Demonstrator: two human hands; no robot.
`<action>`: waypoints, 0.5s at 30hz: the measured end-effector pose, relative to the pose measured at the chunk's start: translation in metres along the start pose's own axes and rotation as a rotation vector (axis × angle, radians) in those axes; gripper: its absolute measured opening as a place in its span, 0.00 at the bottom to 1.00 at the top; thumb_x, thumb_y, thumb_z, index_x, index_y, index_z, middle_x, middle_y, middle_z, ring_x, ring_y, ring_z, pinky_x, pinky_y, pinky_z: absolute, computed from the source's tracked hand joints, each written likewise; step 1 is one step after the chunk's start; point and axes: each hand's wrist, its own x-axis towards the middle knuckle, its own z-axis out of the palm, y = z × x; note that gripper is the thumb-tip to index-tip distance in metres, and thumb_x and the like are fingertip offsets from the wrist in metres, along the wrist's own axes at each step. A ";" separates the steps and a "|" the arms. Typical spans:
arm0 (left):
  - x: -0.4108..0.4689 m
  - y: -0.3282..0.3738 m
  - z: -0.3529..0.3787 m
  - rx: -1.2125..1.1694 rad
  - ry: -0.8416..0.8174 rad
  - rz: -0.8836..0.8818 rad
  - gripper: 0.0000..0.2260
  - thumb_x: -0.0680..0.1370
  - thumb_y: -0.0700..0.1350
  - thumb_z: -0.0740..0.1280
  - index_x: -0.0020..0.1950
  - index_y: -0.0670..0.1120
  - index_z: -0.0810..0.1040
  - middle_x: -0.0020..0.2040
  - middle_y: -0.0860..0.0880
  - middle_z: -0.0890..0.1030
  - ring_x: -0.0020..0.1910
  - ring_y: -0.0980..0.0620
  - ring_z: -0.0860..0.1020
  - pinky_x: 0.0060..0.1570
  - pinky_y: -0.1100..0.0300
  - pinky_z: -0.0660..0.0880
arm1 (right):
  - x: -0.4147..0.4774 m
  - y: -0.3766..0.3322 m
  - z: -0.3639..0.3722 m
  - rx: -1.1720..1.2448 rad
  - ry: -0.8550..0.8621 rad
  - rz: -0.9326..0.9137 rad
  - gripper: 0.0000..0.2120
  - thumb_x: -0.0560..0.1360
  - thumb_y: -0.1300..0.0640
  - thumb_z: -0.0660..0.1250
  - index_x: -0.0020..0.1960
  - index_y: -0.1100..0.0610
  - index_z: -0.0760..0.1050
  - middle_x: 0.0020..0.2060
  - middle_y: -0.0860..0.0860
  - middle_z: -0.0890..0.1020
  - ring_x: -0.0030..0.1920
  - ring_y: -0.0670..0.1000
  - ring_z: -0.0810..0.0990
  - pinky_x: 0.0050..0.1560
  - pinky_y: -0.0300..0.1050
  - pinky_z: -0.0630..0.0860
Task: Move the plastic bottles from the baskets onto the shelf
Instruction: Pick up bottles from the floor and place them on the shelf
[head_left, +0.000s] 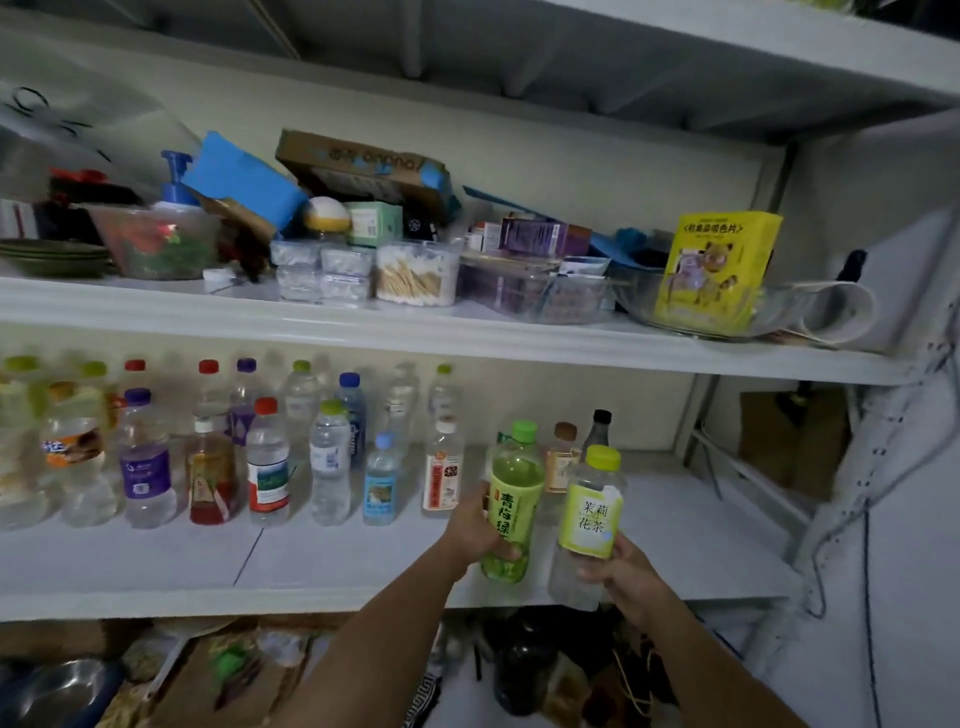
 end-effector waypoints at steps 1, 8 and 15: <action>0.007 -0.001 0.008 -0.012 0.016 -0.005 0.35 0.59 0.27 0.77 0.61 0.46 0.69 0.52 0.49 0.77 0.55 0.48 0.75 0.52 0.52 0.77 | 0.008 0.000 -0.008 0.016 0.001 0.003 0.33 0.63 0.84 0.64 0.64 0.64 0.71 0.57 0.61 0.80 0.58 0.61 0.78 0.51 0.51 0.77; 0.047 -0.012 0.039 0.064 0.112 -0.033 0.37 0.60 0.29 0.77 0.65 0.45 0.68 0.56 0.47 0.78 0.57 0.46 0.75 0.57 0.47 0.76 | 0.059 0.009 -0.037 -0.023 -0.043 0.059 0.32 0.63 0.85 0.63 0.64 0.64 0.71 0.54 0.61 0.81 0.59 0.63 0.78 0.56 0.58 0.76; 0.070 -0.039 0.053 0.147 0.167 -0.126 0.36 0.63 0.29 0.75 0.68 0.43 0.66 0.53 0.51 0.75 0.57 0.48 0.74 0.59 0.48 0.75 | 0.105 0.027 -0.040 -0.061 -0.107 0.143 0.30 0.62 0.85 0.62 0.59 0.64 0.74 0.50 0.60 0.83 0.53 0.62 0.79 0.51 0.55 0.77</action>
